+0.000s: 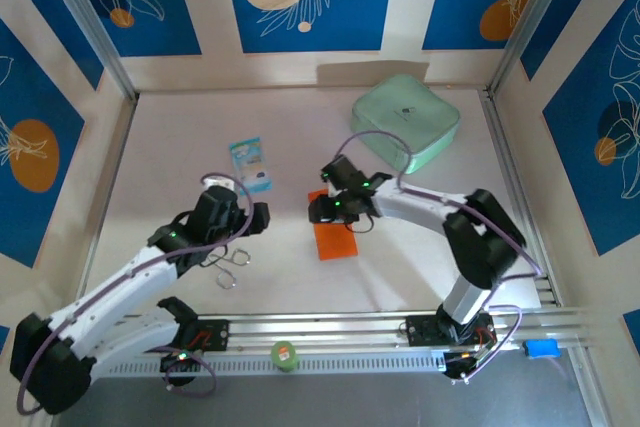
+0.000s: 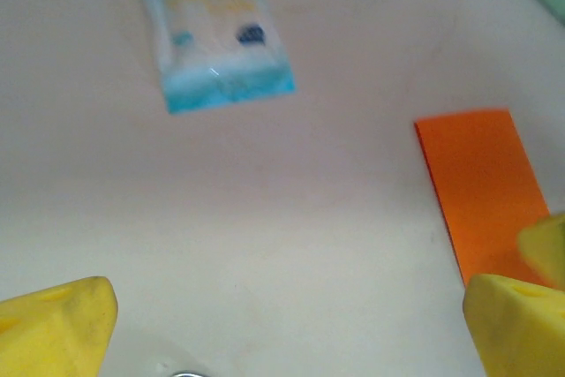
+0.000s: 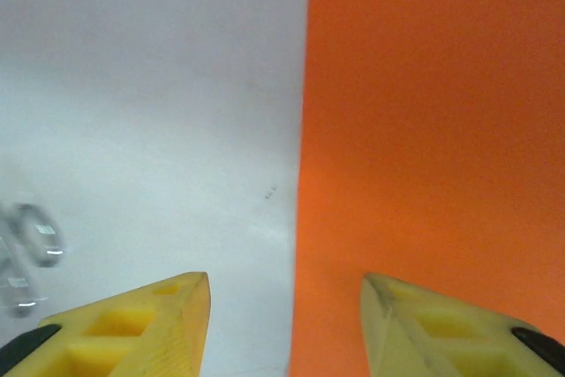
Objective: Fold a paper plane with a square sheet of paper (pick it up from the middle)
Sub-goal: Turn over the paper at the center of the table, then third fold the triangle at the center of the table.
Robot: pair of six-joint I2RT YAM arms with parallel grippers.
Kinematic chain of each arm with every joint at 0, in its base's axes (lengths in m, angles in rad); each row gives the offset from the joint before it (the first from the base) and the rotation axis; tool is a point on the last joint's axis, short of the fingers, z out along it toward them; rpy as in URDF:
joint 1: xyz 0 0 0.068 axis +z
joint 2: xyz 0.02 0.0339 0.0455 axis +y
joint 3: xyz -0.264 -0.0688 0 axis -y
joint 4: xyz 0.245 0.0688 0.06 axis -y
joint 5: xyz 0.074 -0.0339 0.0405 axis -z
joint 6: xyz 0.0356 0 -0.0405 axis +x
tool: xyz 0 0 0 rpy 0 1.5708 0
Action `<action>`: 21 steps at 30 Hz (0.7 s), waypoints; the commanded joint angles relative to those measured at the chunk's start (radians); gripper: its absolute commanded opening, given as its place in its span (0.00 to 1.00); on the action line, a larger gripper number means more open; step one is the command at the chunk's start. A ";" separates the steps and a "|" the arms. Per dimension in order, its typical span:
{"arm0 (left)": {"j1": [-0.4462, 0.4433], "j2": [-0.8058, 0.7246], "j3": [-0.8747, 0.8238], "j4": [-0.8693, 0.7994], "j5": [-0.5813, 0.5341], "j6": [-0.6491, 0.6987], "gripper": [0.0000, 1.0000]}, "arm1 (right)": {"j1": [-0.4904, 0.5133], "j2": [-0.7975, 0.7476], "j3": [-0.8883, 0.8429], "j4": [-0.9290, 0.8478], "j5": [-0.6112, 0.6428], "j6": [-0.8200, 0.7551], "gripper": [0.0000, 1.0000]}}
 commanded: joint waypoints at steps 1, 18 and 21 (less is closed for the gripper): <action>0.011 0.073 0.055 0.091 0.196 0.016 1.00 | -0.064 -0.095 -0.094 0.165 -0.235 0.030 0.48; 0.002 0.575 0.172 0.351 0.591 -0.221 0.64 | -0.301 -0.142 -0.390 0.337 -0.416 0.010 0.00; 0.002 0.591 0.163 0.395 0.613 -0.232 0.63 | -0.292 -0.090 -0.371 0.348 -0.417 0.002 0.00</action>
